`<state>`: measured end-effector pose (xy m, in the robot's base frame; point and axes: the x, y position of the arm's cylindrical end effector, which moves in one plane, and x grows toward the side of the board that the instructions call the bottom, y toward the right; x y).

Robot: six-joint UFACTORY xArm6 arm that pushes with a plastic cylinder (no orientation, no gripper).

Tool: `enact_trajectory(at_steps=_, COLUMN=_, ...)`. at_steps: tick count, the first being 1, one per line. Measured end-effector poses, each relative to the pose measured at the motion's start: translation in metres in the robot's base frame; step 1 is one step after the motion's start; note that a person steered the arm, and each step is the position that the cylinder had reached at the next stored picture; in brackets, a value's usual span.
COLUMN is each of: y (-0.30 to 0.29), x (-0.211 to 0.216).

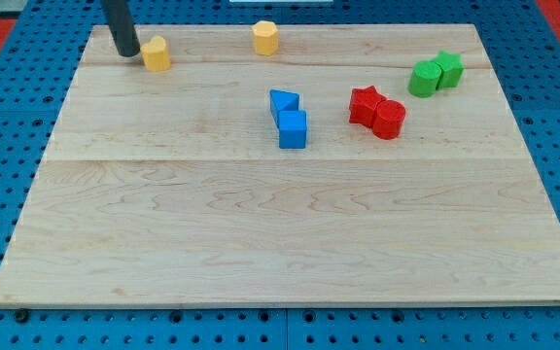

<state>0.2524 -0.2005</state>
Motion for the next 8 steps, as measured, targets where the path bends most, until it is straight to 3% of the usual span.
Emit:
enact_trajectory(at_steps=1, y=0.027, x=0.025)
enact_trajectory(at_steps=3, y=0.119, x=0.022)
enact_trajectory(at_steps=6, y=0.082, x=-0.042)
enact_trajectory(at_steps=7, y=0.104, x=-0.028)
enact_trajectory(at_steps=8, y=0.083, x=-0.024)
